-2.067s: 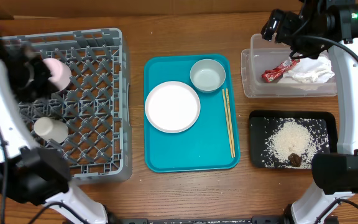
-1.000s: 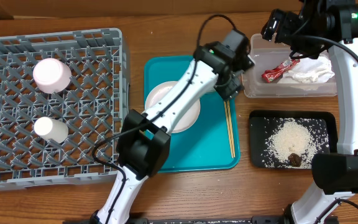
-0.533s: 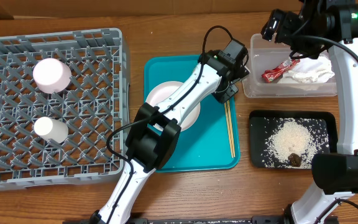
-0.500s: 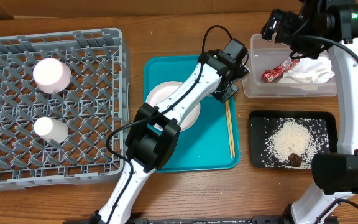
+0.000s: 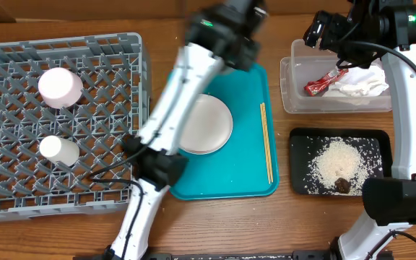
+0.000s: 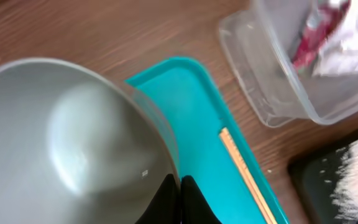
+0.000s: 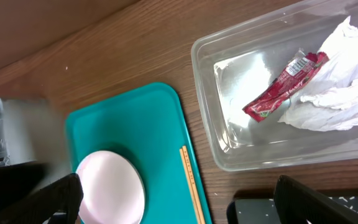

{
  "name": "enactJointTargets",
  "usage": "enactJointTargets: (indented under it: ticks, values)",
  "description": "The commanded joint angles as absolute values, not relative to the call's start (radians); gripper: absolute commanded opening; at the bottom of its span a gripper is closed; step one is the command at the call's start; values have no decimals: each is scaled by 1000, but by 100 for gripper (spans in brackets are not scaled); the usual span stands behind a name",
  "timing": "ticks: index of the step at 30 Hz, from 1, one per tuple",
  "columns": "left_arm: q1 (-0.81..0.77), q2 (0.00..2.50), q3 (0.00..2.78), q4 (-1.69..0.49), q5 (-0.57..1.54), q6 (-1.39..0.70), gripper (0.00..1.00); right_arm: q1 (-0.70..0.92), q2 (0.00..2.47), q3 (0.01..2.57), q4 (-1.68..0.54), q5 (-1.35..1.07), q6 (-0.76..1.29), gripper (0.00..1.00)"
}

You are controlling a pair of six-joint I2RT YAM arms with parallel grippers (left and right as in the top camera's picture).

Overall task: Sort waste into correct bins and load items into the dishwasher
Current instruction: 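Lift the grey bowl and carry it over the dish rack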

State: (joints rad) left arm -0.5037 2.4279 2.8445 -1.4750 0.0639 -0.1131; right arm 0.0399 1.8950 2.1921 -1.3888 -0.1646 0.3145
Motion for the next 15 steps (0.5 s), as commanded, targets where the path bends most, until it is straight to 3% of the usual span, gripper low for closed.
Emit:
enactJointTargets:
  ticks: [1, 4, 8, 15]
  values:
    - [-352, 2382, 2988, -1575, 221, -244, 4, 37, 1876, 2199, -1385, -157, 321, 100]
    - [-175, 2377, 3065, -1690, 356, -311, 4, 37, 1876, 2199, -1385, -157, 321, 100]
    - [59, 2373, 3068, -1690, 636, -316, 4, 37, 1876, 2199, -1385, -157, 321, 100]
    - [365, 2339, 3064, -1690, 876, -229, 4, 37, 1876, 2199, -1385, -157, 321, 100]
